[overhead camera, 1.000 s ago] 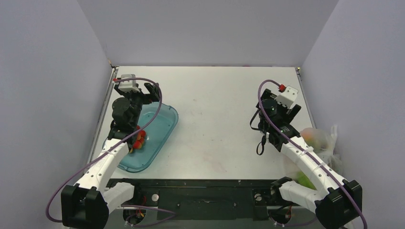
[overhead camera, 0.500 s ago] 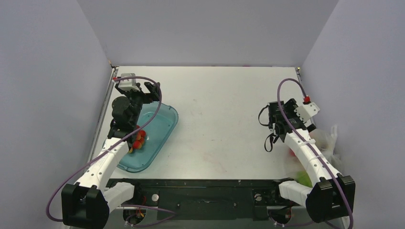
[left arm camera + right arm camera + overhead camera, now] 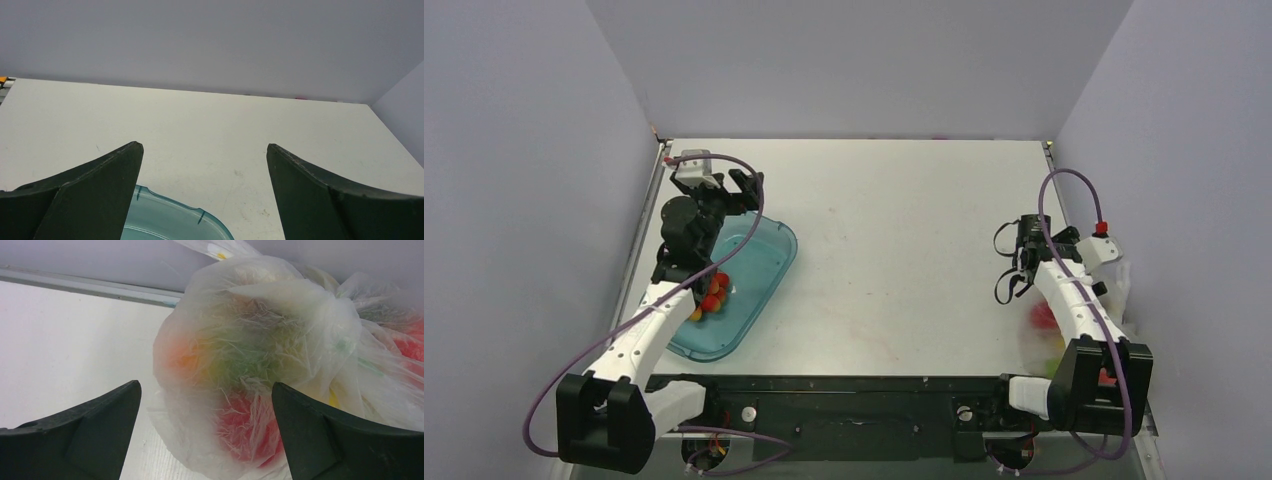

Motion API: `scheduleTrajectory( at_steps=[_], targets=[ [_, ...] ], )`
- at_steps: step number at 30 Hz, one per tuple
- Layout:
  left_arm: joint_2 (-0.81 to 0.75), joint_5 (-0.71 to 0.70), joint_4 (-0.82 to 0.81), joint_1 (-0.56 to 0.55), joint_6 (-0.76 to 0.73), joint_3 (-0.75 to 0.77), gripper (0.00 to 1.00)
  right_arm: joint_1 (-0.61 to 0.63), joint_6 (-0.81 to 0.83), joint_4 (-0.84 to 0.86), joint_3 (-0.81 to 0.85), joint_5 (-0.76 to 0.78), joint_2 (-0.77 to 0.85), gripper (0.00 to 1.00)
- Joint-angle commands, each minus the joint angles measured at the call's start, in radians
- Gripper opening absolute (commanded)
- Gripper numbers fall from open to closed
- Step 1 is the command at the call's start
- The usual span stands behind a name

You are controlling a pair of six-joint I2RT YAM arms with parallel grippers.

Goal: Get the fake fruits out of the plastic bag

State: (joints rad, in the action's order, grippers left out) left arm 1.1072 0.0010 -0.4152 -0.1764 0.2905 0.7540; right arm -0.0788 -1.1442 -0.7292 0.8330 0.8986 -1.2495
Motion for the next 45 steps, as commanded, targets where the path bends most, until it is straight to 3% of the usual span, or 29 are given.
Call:
scheduleTrajectory(
  at_steps=[1,8,16,18,19,21,24,26,32,37,41,45],
  targets=[
    [0.014,0.039,-0.028,0.008,0.016,0.058,0.93,-0.04,0.002,0.055,-0.009,-0.034,-0.014,1.0],
    [0.029,0.065,-0.021,0.012,0.029,0.069,0.93,-0.067,0.0,0.087,-0.04,-0.076,-0.042,0.96],
    [0.035,0.081,-0.019,0.03,0.049,0.074,0.93,-0.065,0.067,0.133,-0.021,-0.146,-0.113,0.82],
    [0.039,0.088,-0.018,0.035,0.053,0.076,0.92,-0.064,0.078,0.139,-0.02,-0.155,-0.122,0.68],
    [0.041,0.089,-0.017,0.035,0.055,0.076,0.92,-0.061,0.088,0.145,-0.019,-0.163,-0.127,0.48],
    [0.043,0.092,-0.017,0.04,0.062,0.078,0.91,-0.051,0.1,0.148,-0.014,-0.167,-0.134,0.2],
    [0.049,0.109,-0.018,0.053,0.082,0.083,0.9,-0.007,0.133,0.161,0.003,-0.149,-0.143,0.14],
    [0.056,0.118,-0.017,0.061,0.09,0.086,0.89,0.043,0.152,0.163,0.018,-0.105,-0.151,0.02],
    [0.075,0.135,-0.015,0.082,0.107,0.094,0.89,0.214,0.233,0.185,0.075,0.028,-0.207,0.0],
    [0.088,0.145,-0.006,0.087,0.106,0.104,0.88,0.391,0.42,0.246,0.145,0.062,-0.272,0.0],
    [0.094,0.148,-0.003,0.09,0.107,0.108,0.88,0.519,0.585,0.319,0.173,0.014,-0.327,0.0],
    [0.093,0.148,0.004,0.089,0.102,0.11,0.88,0.615,0.782,0.388,0.169,-0.216,-0.339,0.0]
  ],
)
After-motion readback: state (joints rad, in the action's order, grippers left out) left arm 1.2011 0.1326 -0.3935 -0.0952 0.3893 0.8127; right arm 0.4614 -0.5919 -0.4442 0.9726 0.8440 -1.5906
